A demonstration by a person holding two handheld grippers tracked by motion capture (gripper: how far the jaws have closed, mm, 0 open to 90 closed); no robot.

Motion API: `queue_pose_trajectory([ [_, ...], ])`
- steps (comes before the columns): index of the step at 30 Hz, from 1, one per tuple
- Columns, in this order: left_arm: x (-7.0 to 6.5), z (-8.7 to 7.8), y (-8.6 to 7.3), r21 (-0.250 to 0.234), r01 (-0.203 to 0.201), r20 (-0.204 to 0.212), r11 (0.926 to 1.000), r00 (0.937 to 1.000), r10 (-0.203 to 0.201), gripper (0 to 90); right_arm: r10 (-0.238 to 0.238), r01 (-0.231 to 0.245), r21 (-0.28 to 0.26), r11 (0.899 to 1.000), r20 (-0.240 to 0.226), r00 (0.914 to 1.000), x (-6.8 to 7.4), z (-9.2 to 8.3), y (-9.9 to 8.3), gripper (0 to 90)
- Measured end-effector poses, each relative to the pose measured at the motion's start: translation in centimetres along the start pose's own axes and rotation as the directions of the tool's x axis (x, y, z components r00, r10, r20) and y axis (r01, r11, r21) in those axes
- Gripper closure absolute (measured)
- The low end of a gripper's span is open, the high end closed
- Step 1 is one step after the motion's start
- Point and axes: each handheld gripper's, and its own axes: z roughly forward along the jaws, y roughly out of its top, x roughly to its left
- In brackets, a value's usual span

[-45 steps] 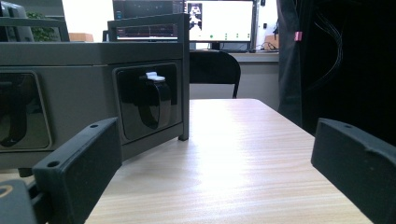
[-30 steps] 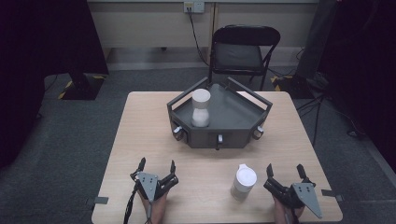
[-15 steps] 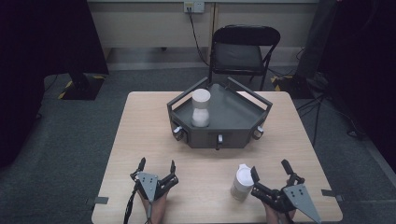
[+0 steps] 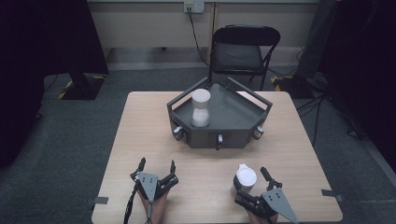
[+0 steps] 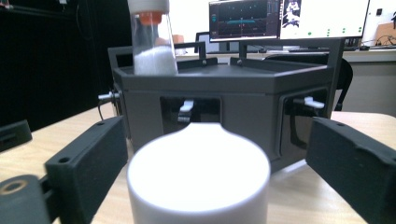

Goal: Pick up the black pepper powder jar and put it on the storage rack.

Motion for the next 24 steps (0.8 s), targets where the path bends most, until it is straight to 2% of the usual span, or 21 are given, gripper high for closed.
queue_pose_trajectory([
  [5, 0.0, 0.0, 0.0, 0.0, 0.0, 0.0, 1.0, 1.0, 0.0, 0.1, -0.002, 0.002, 0.029, 1.0, -0.007, 1.0, 0.08, 0.18, -0.61, 11.5],
  [7, 0.0, 0.0, 0.0, 0.0, 0.0, 0.0, 1.0, 1.0, 0.0, 0.1, -0.01, 0.01, 0.049, 0.999, 0.003, 0.9999, 0.24, 0.29, -0.66, 13.8],
  [14, 0.0, 0.0, 0.0, 0.0, 0.0, 0.0, 1.0, 1.0, 0.0, 0.1, -0.003, 0.004, 0.07, 0.998, -0.005, 1.0, 0.18, 0.41, -0.86, 20.3],
  [18, 0.0, 0.0, 0.0, 0.0, 0.0, 0.0, 1.0, 1.0, 0.0, 0.0, 0.001, 0.001, 0.083, 0.997, -0.021, 0.9998, 0.07, 0.48, -0.75, 29.3],
  [24, 0.0, 0.0, 0.01, 0.0, 0.0, 0.0, 1.0, 1.0, 0.0, 0.0, -0.009, 0.011, 0.089, 0.996, -0.018, 0.9998, 0.18, 0.51, -0.66, 29.8],
])
